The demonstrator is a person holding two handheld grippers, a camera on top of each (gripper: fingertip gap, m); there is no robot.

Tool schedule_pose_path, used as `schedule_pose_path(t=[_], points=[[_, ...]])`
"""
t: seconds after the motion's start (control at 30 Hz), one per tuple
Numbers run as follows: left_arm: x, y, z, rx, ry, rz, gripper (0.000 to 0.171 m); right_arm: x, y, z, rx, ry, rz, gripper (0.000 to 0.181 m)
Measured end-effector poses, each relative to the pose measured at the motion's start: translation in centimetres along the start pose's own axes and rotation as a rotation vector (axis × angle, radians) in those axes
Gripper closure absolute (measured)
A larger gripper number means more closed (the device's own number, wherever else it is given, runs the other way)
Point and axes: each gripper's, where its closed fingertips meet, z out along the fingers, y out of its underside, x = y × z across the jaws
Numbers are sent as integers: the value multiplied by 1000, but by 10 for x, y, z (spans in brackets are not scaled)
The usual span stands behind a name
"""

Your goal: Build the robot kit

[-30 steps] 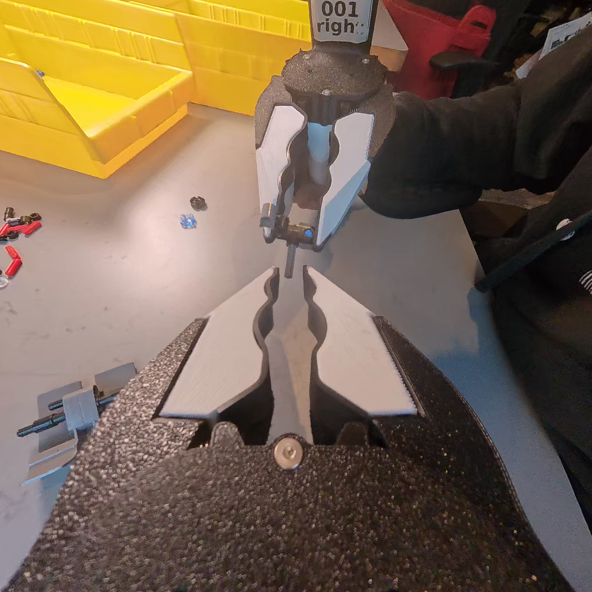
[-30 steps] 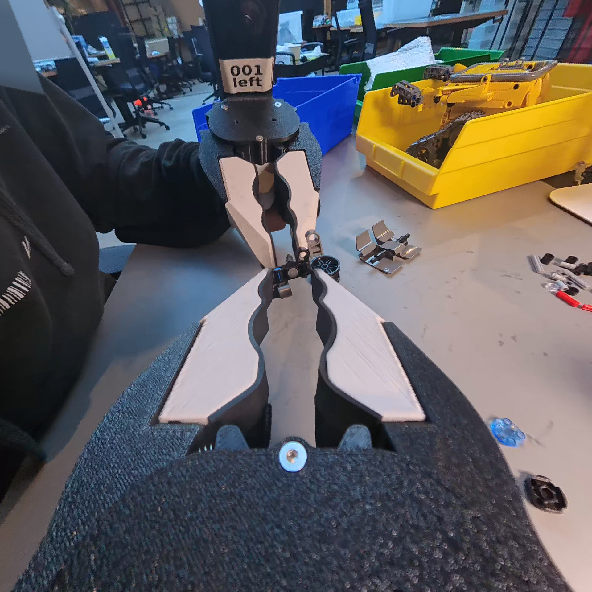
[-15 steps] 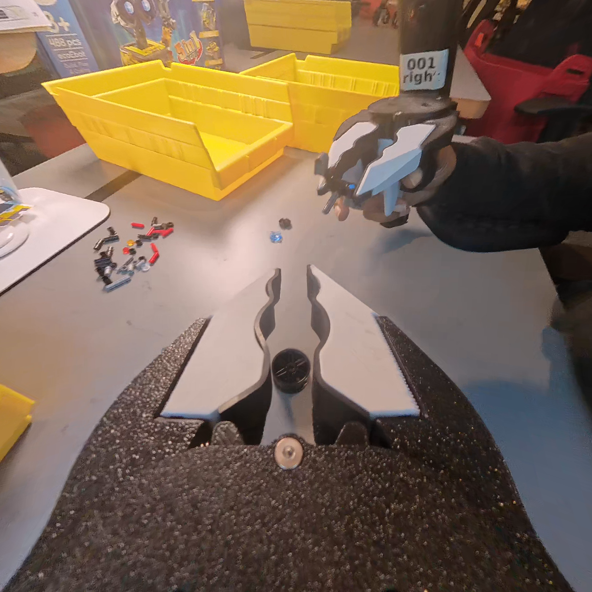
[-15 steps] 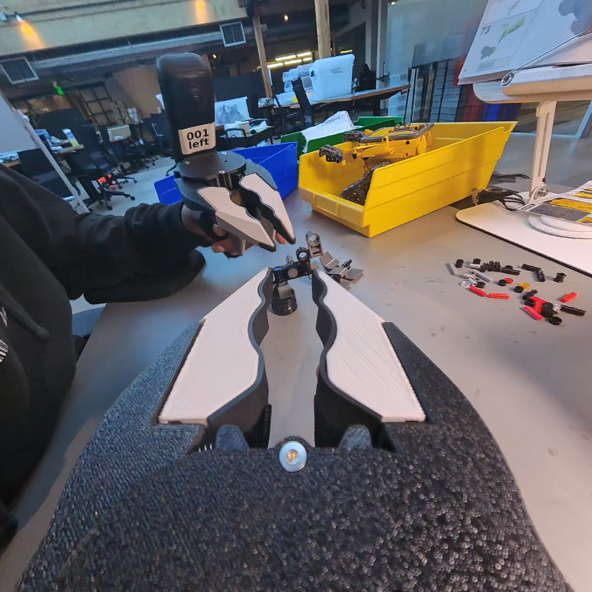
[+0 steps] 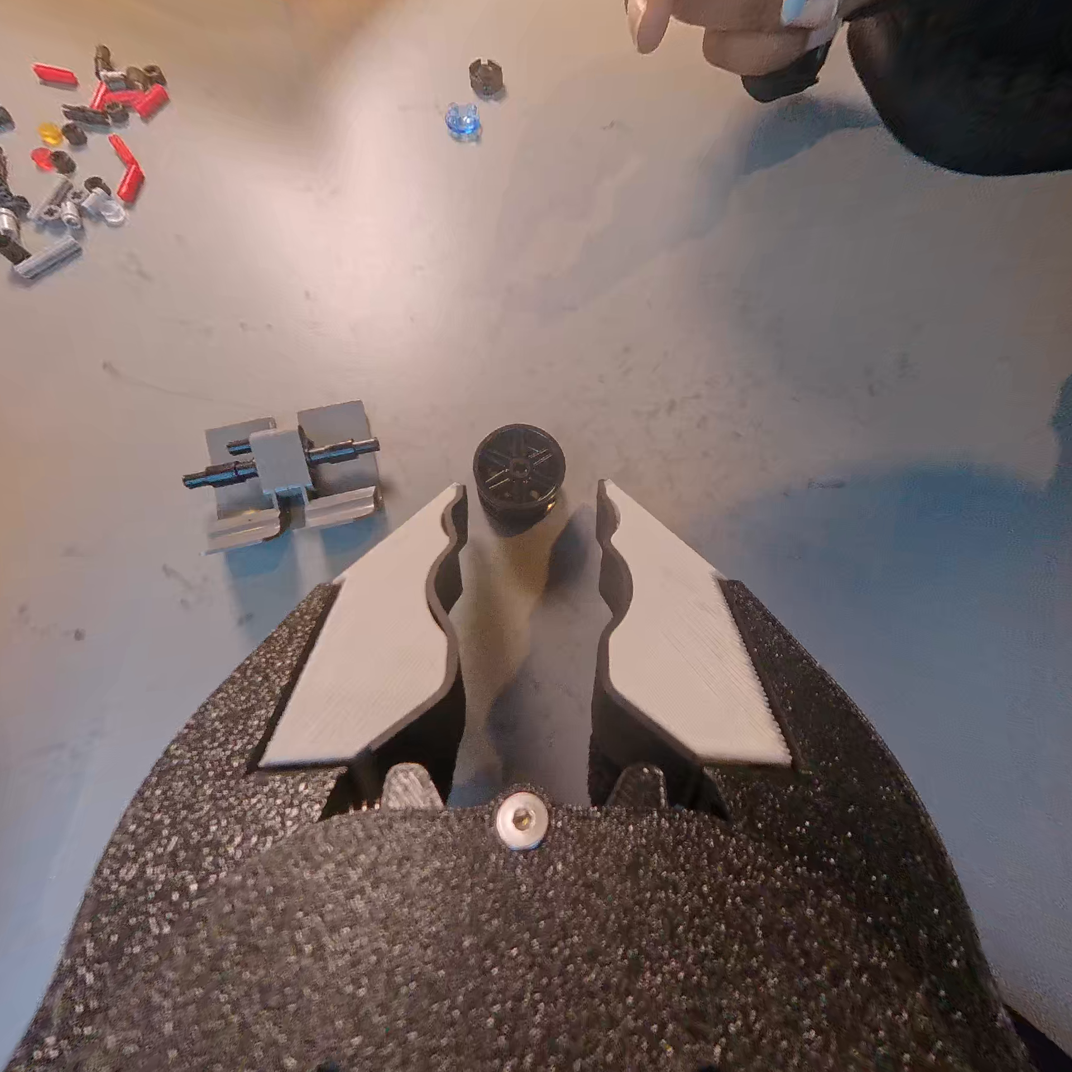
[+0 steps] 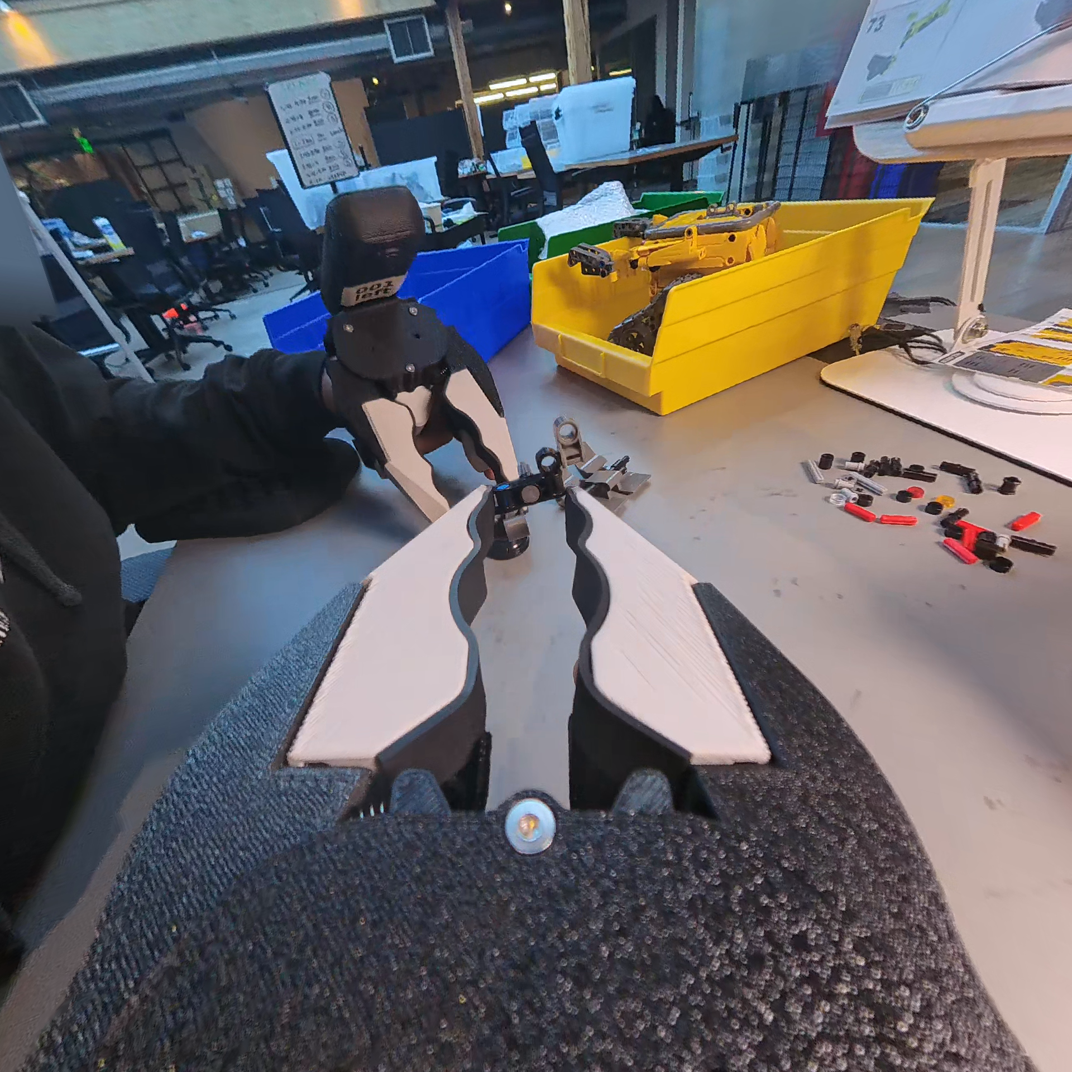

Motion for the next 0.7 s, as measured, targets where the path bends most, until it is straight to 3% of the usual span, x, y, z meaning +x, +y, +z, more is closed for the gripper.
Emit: schedule_pose_path(t=[0.23,0.47,0.6,0.7], points=[[-4,0,10,-18,-68,78,142,-5,4,3,-22,-18,-11,157],[5,-33,6,151,-84,148,142,-5,12,5,-77,-7,-28,157],[14,-63,-6,342,-105,215,142,-5,20,7,-125,1,-53,157],[28,-95,-31,598,5,117,142,-8,19,8,-122,-7,-60,157]])
